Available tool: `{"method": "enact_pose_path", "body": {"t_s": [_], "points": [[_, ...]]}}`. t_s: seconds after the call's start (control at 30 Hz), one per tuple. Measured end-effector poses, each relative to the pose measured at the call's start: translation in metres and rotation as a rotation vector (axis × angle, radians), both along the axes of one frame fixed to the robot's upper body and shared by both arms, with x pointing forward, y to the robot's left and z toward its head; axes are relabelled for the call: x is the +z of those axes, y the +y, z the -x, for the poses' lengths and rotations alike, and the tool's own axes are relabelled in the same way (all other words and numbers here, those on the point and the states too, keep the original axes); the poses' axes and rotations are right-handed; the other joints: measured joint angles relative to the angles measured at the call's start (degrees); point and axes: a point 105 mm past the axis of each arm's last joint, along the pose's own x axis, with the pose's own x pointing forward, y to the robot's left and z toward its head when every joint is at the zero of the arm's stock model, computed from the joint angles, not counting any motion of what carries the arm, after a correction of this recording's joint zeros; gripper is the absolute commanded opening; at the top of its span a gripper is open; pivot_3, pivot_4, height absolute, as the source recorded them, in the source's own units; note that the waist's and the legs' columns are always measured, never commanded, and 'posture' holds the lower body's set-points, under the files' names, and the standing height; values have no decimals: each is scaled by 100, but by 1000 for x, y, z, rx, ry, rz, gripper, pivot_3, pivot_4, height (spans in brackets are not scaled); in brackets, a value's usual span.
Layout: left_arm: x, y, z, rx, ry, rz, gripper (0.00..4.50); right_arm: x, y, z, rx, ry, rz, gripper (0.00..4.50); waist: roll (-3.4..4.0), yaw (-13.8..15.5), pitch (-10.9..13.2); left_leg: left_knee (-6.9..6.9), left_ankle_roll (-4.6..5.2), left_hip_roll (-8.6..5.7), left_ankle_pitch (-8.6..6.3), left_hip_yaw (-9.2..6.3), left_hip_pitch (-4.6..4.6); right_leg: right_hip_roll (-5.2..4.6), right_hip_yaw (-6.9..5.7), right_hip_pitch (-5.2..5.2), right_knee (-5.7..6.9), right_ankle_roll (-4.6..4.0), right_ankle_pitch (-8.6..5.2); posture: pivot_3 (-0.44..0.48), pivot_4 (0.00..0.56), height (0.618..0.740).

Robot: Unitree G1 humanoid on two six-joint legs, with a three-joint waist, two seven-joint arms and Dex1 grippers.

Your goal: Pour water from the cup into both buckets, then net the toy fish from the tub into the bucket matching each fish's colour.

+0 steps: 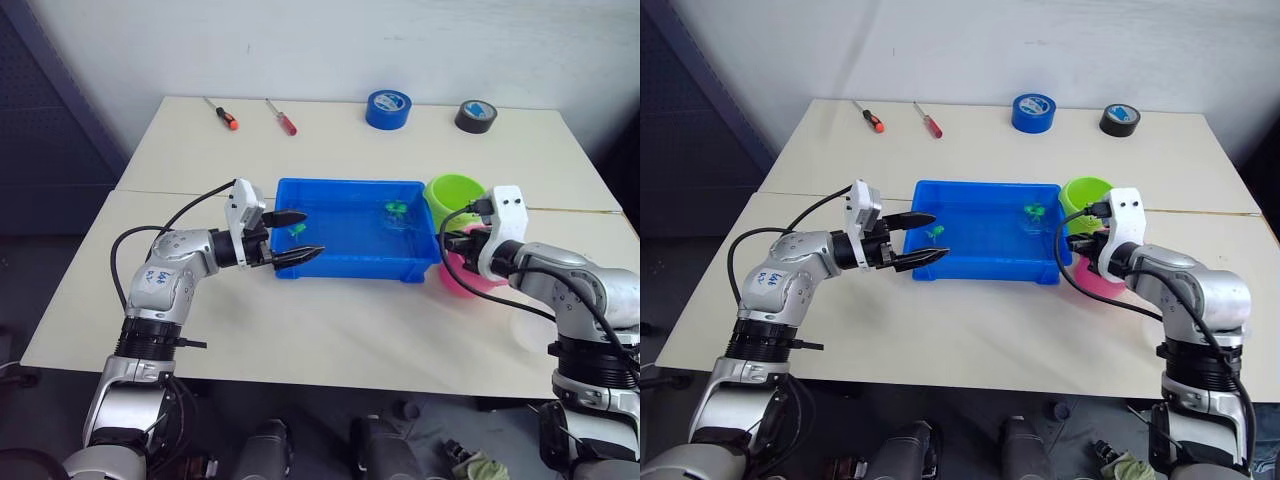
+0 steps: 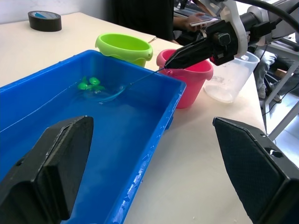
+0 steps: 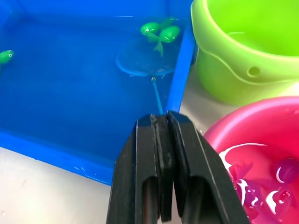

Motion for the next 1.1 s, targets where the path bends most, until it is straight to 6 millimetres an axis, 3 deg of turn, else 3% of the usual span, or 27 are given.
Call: {"method": "enact_pose_path", "body": {"t_s": [0.33,0.53,0.7,1.1], "points": [[1,1,0,0,-3,0,4471,-3,4,23,113,-40,141,0,0,5,0,0,2,1,-1,-3,0,0,0,2,-3,0,0,0,150,740],[1,0,0,-7,-7,3,4471,-9,12,35,161,25,86,0,0,5,0,0,2,4,-1,-4,0,1,2,1,-4,0,0,0,150,740],[4,-2,0,-23,-29,7,4471,-1,21,33,154,62,-32,0,0,1,0,0,1,4,-1,-3,0,0,3,0,-2,0,0,0,150,740],[3,-1,-3,-20,-29,11,4471,-5,2,24,4,165,-182,0,0,-5,0,-4,0,3,0,-6,-1,-2,4,-1,-3,0,0,0,150,740]]}}
